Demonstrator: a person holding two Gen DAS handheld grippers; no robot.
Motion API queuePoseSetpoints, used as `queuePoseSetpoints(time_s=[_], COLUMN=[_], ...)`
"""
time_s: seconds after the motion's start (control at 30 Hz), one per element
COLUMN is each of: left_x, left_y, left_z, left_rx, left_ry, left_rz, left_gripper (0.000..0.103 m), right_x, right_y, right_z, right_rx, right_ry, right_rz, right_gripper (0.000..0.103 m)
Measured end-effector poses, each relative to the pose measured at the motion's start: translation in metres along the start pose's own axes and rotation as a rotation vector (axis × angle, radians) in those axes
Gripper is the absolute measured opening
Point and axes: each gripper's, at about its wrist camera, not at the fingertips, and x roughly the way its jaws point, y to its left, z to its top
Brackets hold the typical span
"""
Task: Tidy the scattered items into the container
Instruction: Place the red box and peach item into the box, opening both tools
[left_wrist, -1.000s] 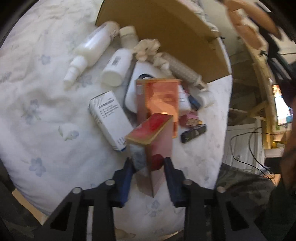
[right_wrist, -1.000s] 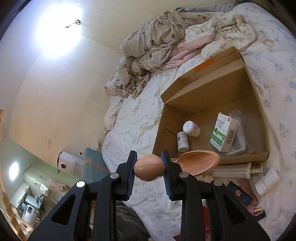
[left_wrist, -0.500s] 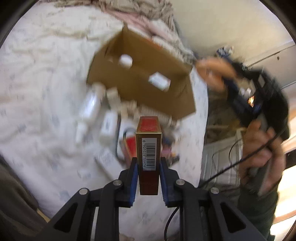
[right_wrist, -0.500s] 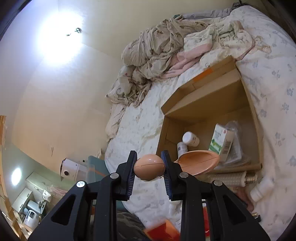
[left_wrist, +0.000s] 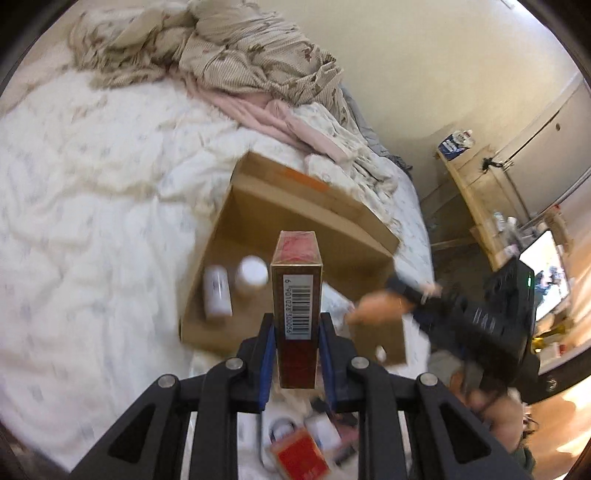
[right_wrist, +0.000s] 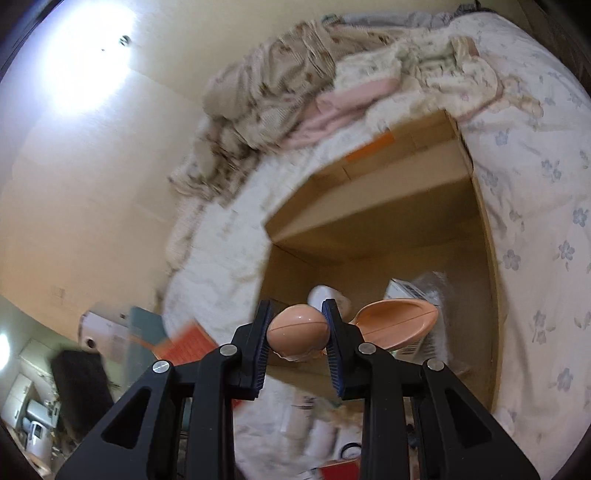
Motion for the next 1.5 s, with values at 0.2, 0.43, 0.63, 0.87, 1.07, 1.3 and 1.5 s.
queuePoseSetpoints(time_s=[0.2, 0.43, 0.63, 0.87, 1.07, 1.3, 1.5], left_x=[0.064, 0.131, 0.157, 0.15, 0.098, 0.041, 0.021], left_y=[-0.002, -0.007, -0.005, 0.001, 0.0, 0.005, 0.035], left_z=[0.039, 0.031, 0.021, 0.021, 0.033, 0.03, 0.009], left_rx=[0.047, 0.089, 0.093, 0.066, 0.071, 0.086, 0.055], left_ry=[0.088, 0.234, 0.292, 0.323, 0.23, 0.126, 0.132], left_rz=[0.029, 0.017, 0.049, 0.049, -0.043, -0.058, -0.05], left_gripper=[0.022, 0.022, 0.022, 0.056, 0.068, 0.077, 0.077], right_x=[0.028, 0.051, 0.062, 0.054, 0.029, -0.001, -0.014], right_y=[-0.01, -0.034, -0.034, -0.032, -0.013, -0.005, 0.006], right_z=[-0.007, -0.018, -0.021, -0.02, -0.005, 0.011, 0.014], right_rx=[0.02, 0.094, 0.081, 0.076, 0.015, 0.022, -0.015], right_ry=[0.074, 0.171, 0.217, 0.188, 0.125, 0.024, -0.041], right_rz=[-0.065, -0.125, -0.201, -0.243, -0.275, -0.219, -0.233], right_gripper=[0.03, 0.03, 0.039, 0.06, 0.081, 0.081, 0.081])
